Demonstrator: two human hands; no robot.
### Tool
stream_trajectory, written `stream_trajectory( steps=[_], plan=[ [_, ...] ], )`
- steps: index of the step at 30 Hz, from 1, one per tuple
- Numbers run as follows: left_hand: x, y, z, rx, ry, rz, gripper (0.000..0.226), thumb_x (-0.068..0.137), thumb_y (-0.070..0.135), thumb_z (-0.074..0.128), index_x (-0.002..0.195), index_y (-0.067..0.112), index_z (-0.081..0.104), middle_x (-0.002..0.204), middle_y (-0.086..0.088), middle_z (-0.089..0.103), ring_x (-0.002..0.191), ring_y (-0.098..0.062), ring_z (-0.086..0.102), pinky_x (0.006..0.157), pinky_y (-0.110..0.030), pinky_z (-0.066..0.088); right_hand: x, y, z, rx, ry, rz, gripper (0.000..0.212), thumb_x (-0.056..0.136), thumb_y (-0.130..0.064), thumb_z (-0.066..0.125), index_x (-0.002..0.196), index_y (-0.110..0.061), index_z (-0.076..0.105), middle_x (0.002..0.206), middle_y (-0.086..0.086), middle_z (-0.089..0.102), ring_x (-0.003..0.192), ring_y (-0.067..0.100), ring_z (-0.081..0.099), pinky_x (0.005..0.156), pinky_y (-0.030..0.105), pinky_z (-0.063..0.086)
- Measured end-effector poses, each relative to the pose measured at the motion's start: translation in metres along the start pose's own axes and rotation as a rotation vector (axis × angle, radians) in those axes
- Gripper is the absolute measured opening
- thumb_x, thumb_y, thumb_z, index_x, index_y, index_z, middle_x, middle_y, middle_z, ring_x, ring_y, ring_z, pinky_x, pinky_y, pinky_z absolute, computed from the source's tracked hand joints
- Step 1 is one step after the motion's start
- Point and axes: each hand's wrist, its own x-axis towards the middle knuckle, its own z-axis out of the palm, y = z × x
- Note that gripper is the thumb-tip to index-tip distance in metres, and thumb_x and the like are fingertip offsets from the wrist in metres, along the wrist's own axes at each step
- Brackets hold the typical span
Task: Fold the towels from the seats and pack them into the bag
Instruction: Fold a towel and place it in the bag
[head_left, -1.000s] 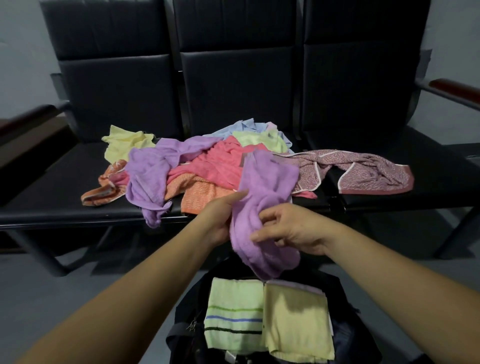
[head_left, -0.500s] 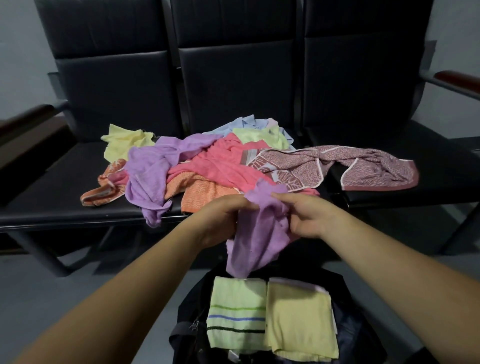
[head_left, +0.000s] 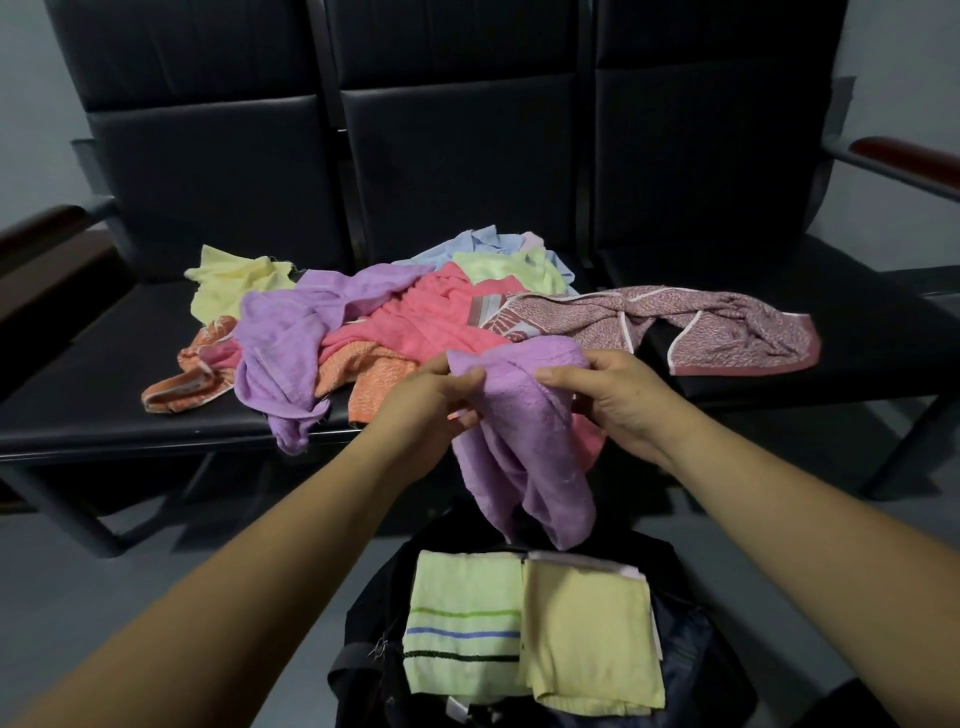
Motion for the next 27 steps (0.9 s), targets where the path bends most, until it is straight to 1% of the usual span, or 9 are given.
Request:
stream_trajectory(
  steps=[3, 7, 10, 12, 15, 18, 20, 23, 27],
  plan=[
    [-0.001, 0.005, -0.009, 0.156, 0.084, 0.059, 0.009, 0.093, 0.009, 0.063, 0.101, 0.01, 0.069, 0.094, -0.006, 0.07, 0.089, -0.024, 0.063, 0.078, -0.035, 0.053, 0.008, 0.007, -0.009, -0.029, 0.151, 0.012, 0.01, 0.082, -0.008, 0.077, 0.091, -0.004, 0.078, 0.093, 0.016, 0.076, 0.089, 0.027, 0.068, 0.089, 0.041, 0.052],
    [-0.003, 0.016, -0.022, 0.324, 0.179, 0.132, 0.007, 0.077, 0.014, 0.063, 0.08, 0.011, 0.057, 0.079, -0.01, 0.059, 0.079, -0.024, 0.058, 0.079, -0.04, 0.054, 0.016, 0.012, -0.023, -0.108, 0.319, -0.008, 0.012, 0.084, -0.002, 0.071, 0.094, -0.001, 0.077, 0.092, 0.019, 0.076, 0.085, 0.027, 0.069, 0.086, 0.039, 0.055],
    [-0.006, 0.024, -0.027, 0.005, 0.076, 0.039, 0.023, 0.07, 0.0, 0.054, 0.092, 0.0, 0.056, 0.082, -0.015, 0.053, 0.071, -0.025, 0.053, 0.067, -0.034, 0.047, 0.018, 0.015, -0.029, -0.182, 0.218, 0.052, 0.008, 0.081, -0.004, 0.075, 0.088, -0.001, 0.071, 0.089, 0.019, 0.073, 0.086, 0.029, 0.065, 0.08, 0.044, 0.051],
    [-0.007, 0.025, -0.029, -0.105, 0.006, 0.026, 0.025, 0.062, -0.002, 0.05, 0.086, 0.003, 0.054, 0.075, -0.012, 0.051, 0.064, -0.021, 0.05, 0.063, -0.031, 0.04, 0.015, 0.014, -0.027, -0.28, 0.139, 0.072, 0.015, 0.079, -0.01, 0.081, 0.085, -0.012, 0.067, 0.087, 0.011, 0.07, 0.086, 0.026, 0.062, 0.075, 0.038, 0.047],
    [-0.008, 0.025, -0.027, -0.122, -0.032, 0.022, 0.025, 0.072, -0.015, 0.037, 0.072, 0.007, 0.047, 0.068, -0.009, 0.051, 0.063, -0.02, 0.051, 0.063, -0.03, 0.04, 0.006, 0.01, -0.018, -0.354, -0.041, 0.109, 0.054, 0.073, -0.03, 0.088, 0.12, -0.029, 0.064, 0.109, 0.007, 0.07, 0.094, 0.019, 0.067, 0.071, 0.029, 0.049],
    [-0.014, 0.028, -0.016, -0.113, -0.13, 0.02, 0.018, 0.077, -0.009, 0.039, 0.078, 0.0, 0.054, 0.072, -0.011, 0.058, 0.07, -0.022, 0.058, 0.066, -0.03, 0.05, -0.002, 0.006, -0.004, -0.31, -0.338, 0.156, 0.081, 0.067, -0.029, 0.086, 0.138, -0.047, 0.05, 0.124, 0.01, 0.065, 0.119, 0.016, 0.062, 0.099, 0.027, 0.049],
    [-0.015, 0.03, -0.014, -0.102, -0.19, 0.011, 0.025, 0.082, -0.004, 0.036, 0.073, -0.002, 0.059, 0.068, -0.011, 0.062, 0.066, -0.021, 0.062, 0.063, -0.025, 0.054, -0.004, 0.006, 0.004, -0.432, -0.468, 0.165, 0.061, 0.071, -0.023, 0.087, 0.124, -0.044, 0.064, 0.128, 0.005, 0.065, 0.118, 0.008, 0.059, 0.103, 0.023, 0.047],
    [-0.014, 0.03, -0.019, 0.009, -0.188, 0.079, 0.015, 0.091, -0.003, 0.049, 0.089, -0.008, 0.062, 0.081, -0.017, 0.065, 0.078, -0.026, 0.065, 0.075, -0.028, 0.054, -0.002, 0.01, 0.008, -0.752, -0.553, 0.084, 0.018, 0.08, -0.023, 0.085, 0.098, -0.025, 0.08, 0.097, -0.001, 0.076, 0.086, 0.003, 0.061, 0.086, 0.023, 0.047],
    [-0.008, 0.022, -0.04, 0.393, -0.023, 0.215, 0.018, 0.097, 0.016, 0.064, 0.095, -0.001, 0.072, 0.078, -0.011, 0.068, 0.07, -0.014, 0.063, 0.064, -0.022, 0.05, 0.005, 0.012, -0.001, -0.761, -0.386, 0.014, 0.007, 0.086, -0.025, 0.079, 0.08, -0.022, 0.075, 0.076, -0.007, 0.067, 0.074, 0.006, 0.058, 0.074, 0.029, 0.045]
  ],
)
